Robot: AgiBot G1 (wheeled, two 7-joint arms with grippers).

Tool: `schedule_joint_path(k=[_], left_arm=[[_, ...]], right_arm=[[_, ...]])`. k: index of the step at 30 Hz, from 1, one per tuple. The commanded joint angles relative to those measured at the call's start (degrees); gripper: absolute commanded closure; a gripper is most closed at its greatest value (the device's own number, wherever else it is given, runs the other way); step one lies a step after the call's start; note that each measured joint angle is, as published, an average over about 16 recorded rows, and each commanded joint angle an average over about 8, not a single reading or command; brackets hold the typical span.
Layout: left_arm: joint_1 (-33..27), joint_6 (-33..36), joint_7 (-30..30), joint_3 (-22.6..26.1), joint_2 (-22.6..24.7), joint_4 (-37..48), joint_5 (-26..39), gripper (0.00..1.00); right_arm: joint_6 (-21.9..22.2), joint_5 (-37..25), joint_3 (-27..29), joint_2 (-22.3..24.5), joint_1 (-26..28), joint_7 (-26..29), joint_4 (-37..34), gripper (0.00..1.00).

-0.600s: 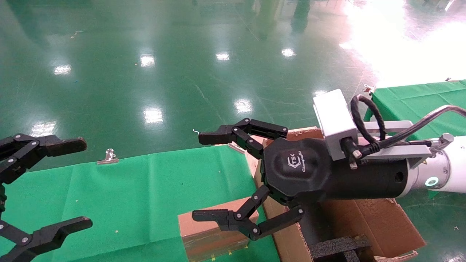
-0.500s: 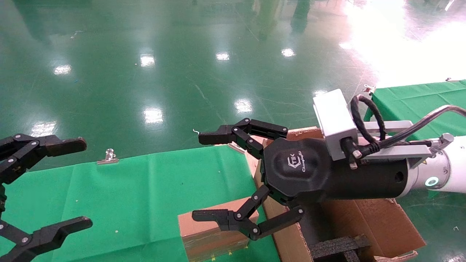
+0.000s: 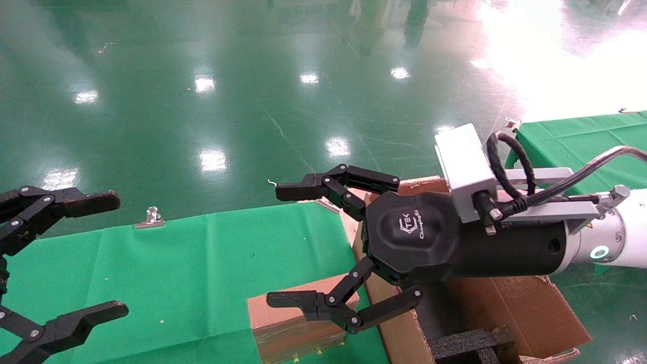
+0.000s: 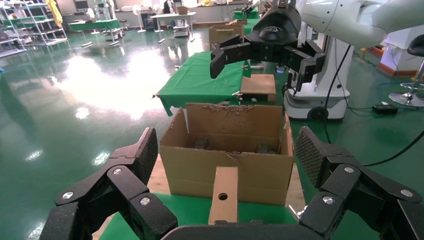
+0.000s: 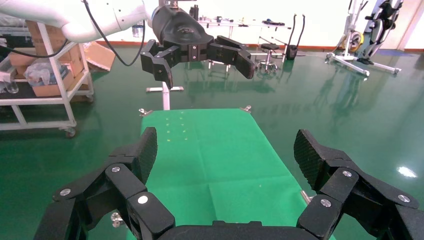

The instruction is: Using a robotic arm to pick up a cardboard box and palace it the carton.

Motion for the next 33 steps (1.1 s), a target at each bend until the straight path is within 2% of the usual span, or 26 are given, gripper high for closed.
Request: schedule_joint_path(k=[1, 2, 3, 11, 15, 24, 33], left_arm=[[0.0, 0.0, 0.0, 0.0, 0.0, 0.0, 0.0, 0.82], [0.0, 0.0, 0.0, 0.0, 0.0, 0.0, 0.0, 0.94], [0.0, 0.0, 0.0, 0.0, 0.0, 0.0, 0.0, 1.0], [0.0, 0.0, 0.0, 0.0, 0.0, 0.0, 0.0, 1.0], [0.0, 0.0, 0.0, 0.0, 0.0, 0.0, 0.0, 1.0], [0.0, 0.0, 0.0, 0.0, 0.0, 0.0, 0.0, 1.0], [0.0, 0.0, 0.0, 0.0, 0.0, 0.0, 0.0, 1.0]], right_arm=[[0.0, 0.0, 0.0, 0.0, 0.0, 0.0, 0.0, 0.0], [0.0, 0.0, 0.0, 0.0, 0.0, 0.0, 0.0, 0.0], [0.0, 0.0, 0.0, 0.0, 0.0, 0.0, 0.0, 0.0], [0.0, -0.2, -0.1, 0.0, 0.0, 0.0, -0.1, 0.0], [-0.4, -2.3, -1.2, -0.4, 1.3, 0.3, -0.3, 0.0], [-4.3, -15.7, -9.3, -4.1, 11.5, 0.8, -3.2, 0.0], [-5.1, -27.8, -21.1, -9.8, 21.1, -0.5, -7.0, 0.0]])
